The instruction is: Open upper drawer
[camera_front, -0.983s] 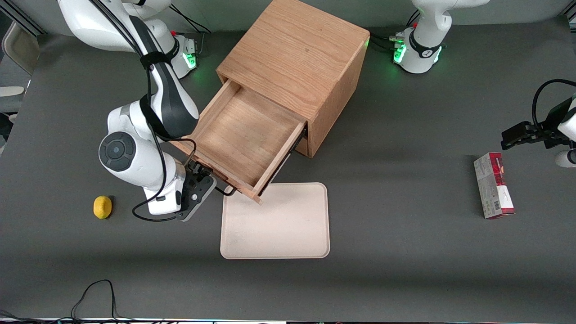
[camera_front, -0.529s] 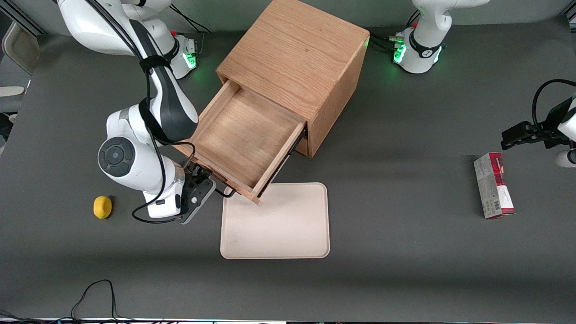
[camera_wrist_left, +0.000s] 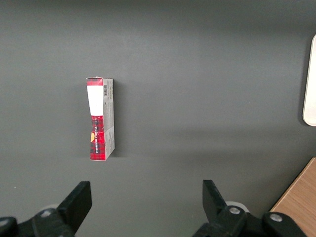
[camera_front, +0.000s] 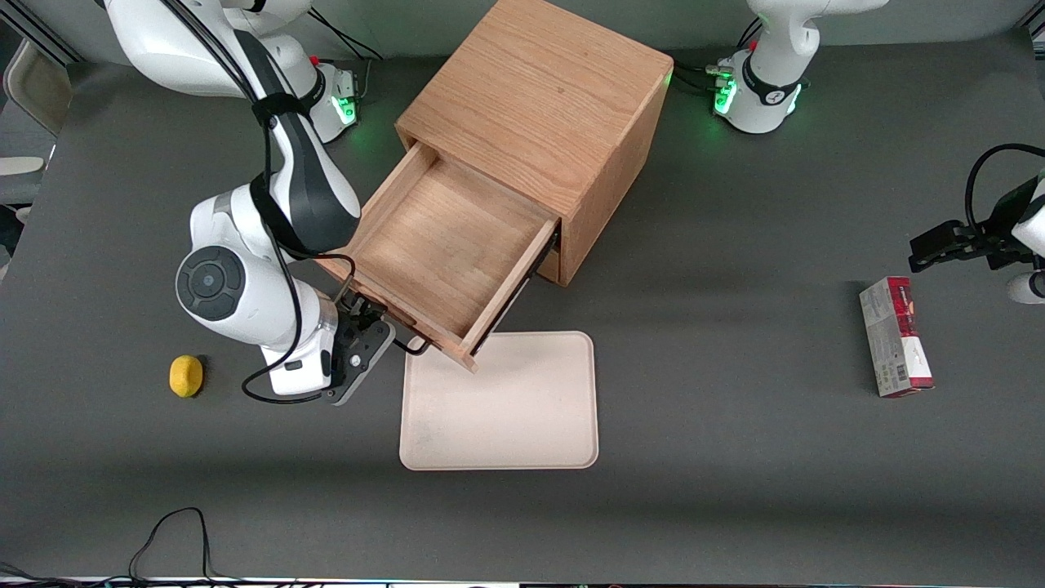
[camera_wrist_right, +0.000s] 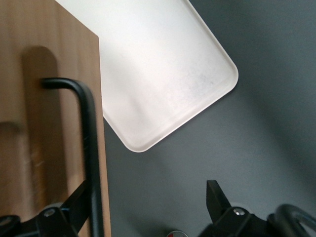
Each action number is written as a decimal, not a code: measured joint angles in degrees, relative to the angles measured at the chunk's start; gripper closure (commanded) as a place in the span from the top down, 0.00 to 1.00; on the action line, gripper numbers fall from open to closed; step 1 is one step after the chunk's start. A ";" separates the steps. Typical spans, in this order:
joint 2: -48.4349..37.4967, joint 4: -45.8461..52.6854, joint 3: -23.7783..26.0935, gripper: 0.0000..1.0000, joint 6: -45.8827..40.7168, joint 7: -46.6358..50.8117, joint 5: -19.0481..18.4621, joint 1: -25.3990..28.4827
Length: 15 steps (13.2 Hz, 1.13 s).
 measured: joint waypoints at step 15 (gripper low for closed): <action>-11.09 7.56 -6.79 1.00 -18.92 17.89 -0.08 -2.49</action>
